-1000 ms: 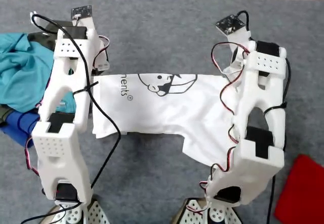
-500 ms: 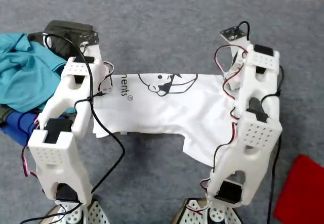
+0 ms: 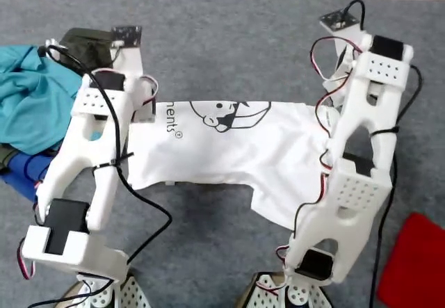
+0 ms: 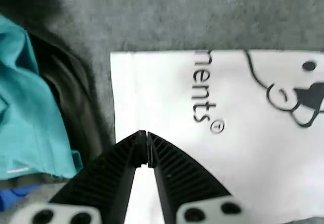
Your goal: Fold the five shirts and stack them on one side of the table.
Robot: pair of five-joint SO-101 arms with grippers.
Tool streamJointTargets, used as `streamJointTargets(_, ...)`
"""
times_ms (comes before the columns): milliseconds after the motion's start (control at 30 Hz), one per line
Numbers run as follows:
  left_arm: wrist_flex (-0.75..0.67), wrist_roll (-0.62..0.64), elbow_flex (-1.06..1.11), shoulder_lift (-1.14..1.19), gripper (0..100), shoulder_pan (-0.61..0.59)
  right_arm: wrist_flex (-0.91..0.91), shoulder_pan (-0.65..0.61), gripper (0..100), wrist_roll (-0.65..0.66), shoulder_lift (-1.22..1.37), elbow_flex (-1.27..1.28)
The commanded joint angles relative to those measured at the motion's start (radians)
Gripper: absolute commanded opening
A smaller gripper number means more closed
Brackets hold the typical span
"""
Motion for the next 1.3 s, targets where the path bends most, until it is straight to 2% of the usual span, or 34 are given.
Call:
streamJointTargets(0,0.02,-0.009,0.049,-0.076,2,-0.002,0.066,0.05,0.5,-0.005,-0.137,-0.044)
streamJointTargets(200,0.109,-0.011,0.167,-0.289,2,-0.009,0.103,0.117,0.5,0.084,-0.274,-0.038)
streamJointTargets(433,0.069,-0.011,0.39,-0.582,2,-0.031,0.181,0.117,0.5,0.155,-0.323,-0.035)
streamJointTargets(633,0.037,-0.011,0.519,-0.693,2,-0.098,0.186,0.168,0.5,0.152,-0.453,0.073)
streamJointTargets(733,0.052,-0.026,0.532,-0.716,2,-0.1,0.186,0.17,0.5,0.152,-0.584,0.216)
streamJointTargets(867,0.114,-0.114,0.539,-0.74,2,-0.1,0.137,0.137,0.5,0.144,-0.754,0.504)
streamJointTargets(967,0.146,-0.166,0.546,-0.757,2,-0.157,0.058,0.105,0.5,0.141,-0.869,0.743)
streamJointTargets(1100,0.144,-0.157,0.545,-0.754,2,-0.206,-0.055,0.099,0.5,0.066,-1.015,1.021)
streamJointTargets(1267,0.144,-0.157,0.545,-0.754,2,-0.176,-0.213,0.102,0.5,0.1,-1.147,1.248)
